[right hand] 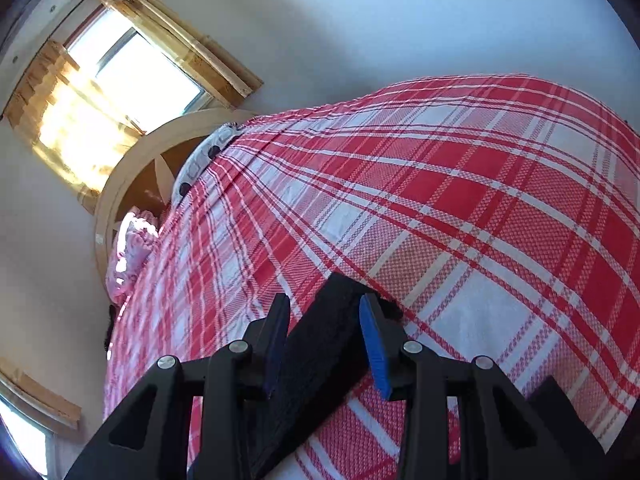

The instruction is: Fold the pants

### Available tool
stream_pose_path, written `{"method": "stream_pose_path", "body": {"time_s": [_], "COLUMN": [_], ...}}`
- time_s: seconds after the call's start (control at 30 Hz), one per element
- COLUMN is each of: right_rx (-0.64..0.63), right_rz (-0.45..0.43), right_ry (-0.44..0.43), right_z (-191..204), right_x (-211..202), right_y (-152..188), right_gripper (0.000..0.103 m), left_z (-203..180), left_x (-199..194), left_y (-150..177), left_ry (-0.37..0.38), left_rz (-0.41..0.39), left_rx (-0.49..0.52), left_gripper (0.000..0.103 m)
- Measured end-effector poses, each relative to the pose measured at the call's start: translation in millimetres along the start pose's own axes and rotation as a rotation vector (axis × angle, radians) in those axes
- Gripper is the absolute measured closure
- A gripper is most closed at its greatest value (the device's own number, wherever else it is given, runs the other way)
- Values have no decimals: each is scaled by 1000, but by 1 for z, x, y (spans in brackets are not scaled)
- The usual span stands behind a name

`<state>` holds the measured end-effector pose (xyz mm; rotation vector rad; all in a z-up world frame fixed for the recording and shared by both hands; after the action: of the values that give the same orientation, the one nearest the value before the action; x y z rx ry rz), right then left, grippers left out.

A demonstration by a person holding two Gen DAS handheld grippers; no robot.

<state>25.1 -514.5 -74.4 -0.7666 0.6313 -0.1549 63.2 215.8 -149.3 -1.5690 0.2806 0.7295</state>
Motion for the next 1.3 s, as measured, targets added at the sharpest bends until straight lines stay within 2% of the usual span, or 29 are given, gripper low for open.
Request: {"method": "stream_pose_path", "body": {"time_s": [0.07,0.1,0.2,0.33,0.43,0.53,0.6,0.63,0.77,0.93,1.0,1.07,1.13,1.2,1.23,1.3], "right_rx": [-49,-30,5,-39,-73,-94,-120,-125,-171,-155,-93,-7,10,-42,-47,-11], "right_rz": [35,20,-25,31,87,95,95,103,66,-26,-60,-73,-62,-5,44,113], "right_ry": [91,127,113,66,112,106,110,101,36,-142,-229,-314,-373,-275,-211,-138], "right_z": [-6,-14,-20,-8,-6,-1,3,5,28,69,72,65,46,13,-16,-65], "right_x": [11,11,5,13,20,24,25,25,2,-78,-118,-148,-174,-175,-171,-162], "right_y": [4,3,-8,-4,8,16,18,20,15,-20,-43,-59,-60,-40,-23,4], "right_gripper": [65,64,64,65,65,65,92,97,97,97,97,97,97,97,97,97], "left_z": [1,1,1,2,2,1,1,1,1,-1,-1,0,0,-1,-1,-3], "left_x": [1,2,2,2,3,5,5,5,5,9,10,11,12,12,12,13], "left_y": [0,0,-1,-1,0,0,0,0,-1,-4,-4,-4,-4,-4,-5,-5], "left_ry": [0,2,3,2,7,13,16,19,33,73,93,112,126,129,130,131], "left_rz": [5,6,7,8,9,11,16,18,28,63,74,82,84,80,79,80], "left_rx": [-7,-10,-9,-14,-27,-34,-34,-33,-21,10,16,11,6,20,25,32], "left_gripper": [0,0,0,0,0,0,0,0,0,0,0,0,0,0,0,0]}}
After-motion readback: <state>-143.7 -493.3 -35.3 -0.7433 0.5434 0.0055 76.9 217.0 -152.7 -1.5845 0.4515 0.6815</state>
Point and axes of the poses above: each gripper's, at about its wrist camera, not at the fingertips, and x roughly the way its jaws point, z to its left, y to its underside, the point moved 9 cm from there along x, roughly the way its jaws point, and after that the axes turned 13 degrees about -z, right-handed, at the moved point
